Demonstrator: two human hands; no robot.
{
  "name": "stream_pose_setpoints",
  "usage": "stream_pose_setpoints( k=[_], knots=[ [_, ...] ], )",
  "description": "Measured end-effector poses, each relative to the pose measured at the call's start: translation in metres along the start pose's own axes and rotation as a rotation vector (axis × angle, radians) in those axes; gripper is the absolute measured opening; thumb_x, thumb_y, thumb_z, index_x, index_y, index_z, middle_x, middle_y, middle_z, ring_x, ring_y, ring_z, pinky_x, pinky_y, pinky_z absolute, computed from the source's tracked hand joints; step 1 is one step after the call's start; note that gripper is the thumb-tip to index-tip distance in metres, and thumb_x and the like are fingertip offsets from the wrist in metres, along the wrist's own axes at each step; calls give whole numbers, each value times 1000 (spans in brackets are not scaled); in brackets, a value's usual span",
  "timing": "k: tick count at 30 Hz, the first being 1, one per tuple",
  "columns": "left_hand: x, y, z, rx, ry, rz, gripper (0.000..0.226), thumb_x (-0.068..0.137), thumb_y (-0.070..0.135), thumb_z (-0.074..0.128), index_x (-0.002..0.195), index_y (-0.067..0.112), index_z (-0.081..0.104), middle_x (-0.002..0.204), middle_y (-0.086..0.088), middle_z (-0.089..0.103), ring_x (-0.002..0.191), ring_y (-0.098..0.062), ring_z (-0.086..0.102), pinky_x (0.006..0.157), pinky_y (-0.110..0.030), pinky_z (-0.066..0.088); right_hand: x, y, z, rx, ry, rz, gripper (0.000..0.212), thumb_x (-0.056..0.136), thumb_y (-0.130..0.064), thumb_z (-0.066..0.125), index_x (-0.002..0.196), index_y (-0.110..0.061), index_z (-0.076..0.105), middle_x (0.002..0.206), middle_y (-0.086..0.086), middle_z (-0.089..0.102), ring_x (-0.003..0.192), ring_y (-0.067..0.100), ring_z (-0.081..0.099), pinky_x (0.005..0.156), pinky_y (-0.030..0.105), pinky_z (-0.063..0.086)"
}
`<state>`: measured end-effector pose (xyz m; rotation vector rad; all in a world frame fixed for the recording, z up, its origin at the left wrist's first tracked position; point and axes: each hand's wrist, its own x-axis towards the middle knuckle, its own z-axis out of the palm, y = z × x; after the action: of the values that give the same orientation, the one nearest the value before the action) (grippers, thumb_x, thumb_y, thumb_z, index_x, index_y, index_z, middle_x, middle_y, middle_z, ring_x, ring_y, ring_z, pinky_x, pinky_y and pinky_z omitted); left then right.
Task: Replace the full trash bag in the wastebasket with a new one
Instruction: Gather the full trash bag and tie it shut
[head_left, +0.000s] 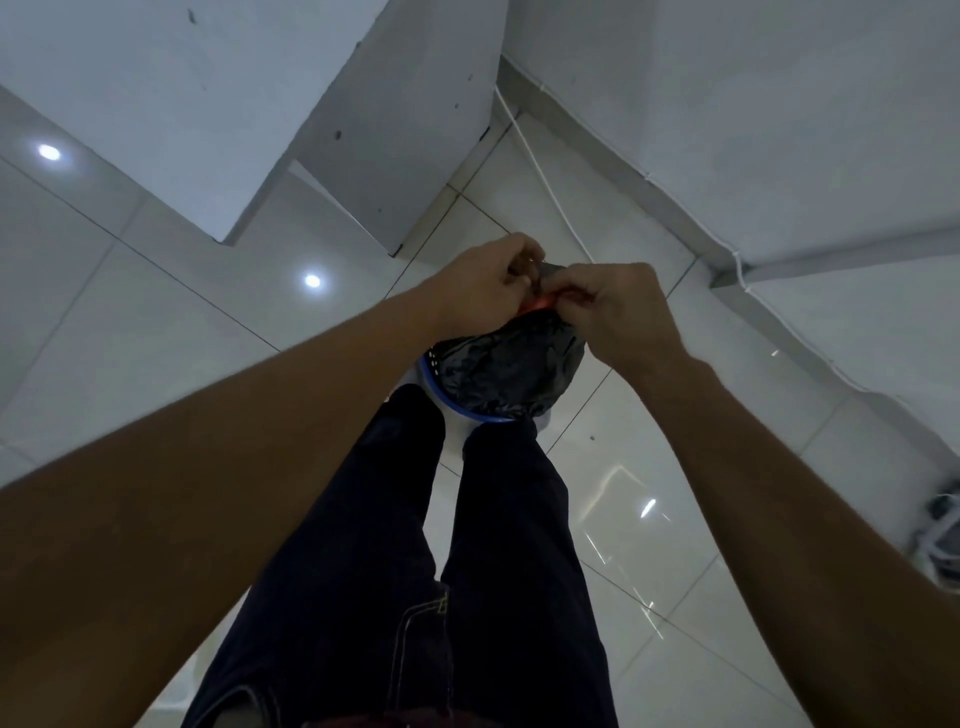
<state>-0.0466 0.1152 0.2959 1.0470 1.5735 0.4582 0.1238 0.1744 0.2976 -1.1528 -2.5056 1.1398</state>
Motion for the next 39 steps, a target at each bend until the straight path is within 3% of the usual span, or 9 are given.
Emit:
stream_pose_setpoints(
  k=[6,10,14,19,25,29,33,36,39],
  knots=[
    [-7,2,2,-122,50,-216,37,97,31,49,77,5,64,69,-8,57,65,-18,52,65,-30,41,-5,3,27,-107,168,-108,13,81,4,55,86,2,67,89,18,59,75,28,59,65,36,51],
    [-10,1,3,-295,63,-374,40,89,44,62,75,7,68,74,-6,68,67,-15,63,62,-23,49,-12,-1,41,-34,160,-79,15,82,6,49,87,4,63,92,19,56,81,26,56,78,20,43],
    [-12,-3,3,-668,134,-418,20,84,21,73,96,4,74,91,-10,74,83,-18,70,66,-23,56,-11,-3,38,1,211,-75,11,79,12,59,82,4,66,89,18,59,80,20,55,77,6,36],
    [-19,-1,16,-800,315,-382,11,86,13,71,91,3,74,77,-7,73,63,-10,70,60,-19,55,-15,1,40,22,277,-8,8,84,-11,74,78,-6,73,105,15,58,97,27,54,81,26,44],
    [-18,-20,29,-886,511,-521,14,82,19,76,91,7,75,96,-15,74,92,-28,71,87,-41,58,-43,5,39,162,273,139,7,78,-10,80,77,-4,76,120,18,59,111,12,48,92,5,36],
    [-17,-25,33,-927,593,-615,17,82,18,75,90,3,73,95,-18,72,88,-29,69,83,-41,59,-54,6,45,148,320,279,9,75,-29,81,80,-22,78,119,-12,63,118,14,49,104,19,23],
    [-15,-24,31,-1005,654,-654,18,83,13,73,69,6,66,75,-11,65,73,-23,63,69,-29,56,-56,12,48,296,321,357,9,75,-21,82,79,-19,74,115,4,66,115,22,56,95,5,30],
    [-16,-25,28,-1066,718,-672,20,82,9,74,66,6,64,69,-8,63,63,-18,60,55,-21,52,-57,14,50,392,307,362,14,75,-8,81,76,-15,69,108,17,66,96,-9,57,84,5,41],
    [-18,-33,27,-1075,747,-685,23,81,6,73,62,6,60,61,-5,57,55,-13,54,48,-18,48,-57,17,48,378,318,336,15,74,-5,82,77,-14,70,101,18,67,88,-12,57,78,6,44]
  ],
)
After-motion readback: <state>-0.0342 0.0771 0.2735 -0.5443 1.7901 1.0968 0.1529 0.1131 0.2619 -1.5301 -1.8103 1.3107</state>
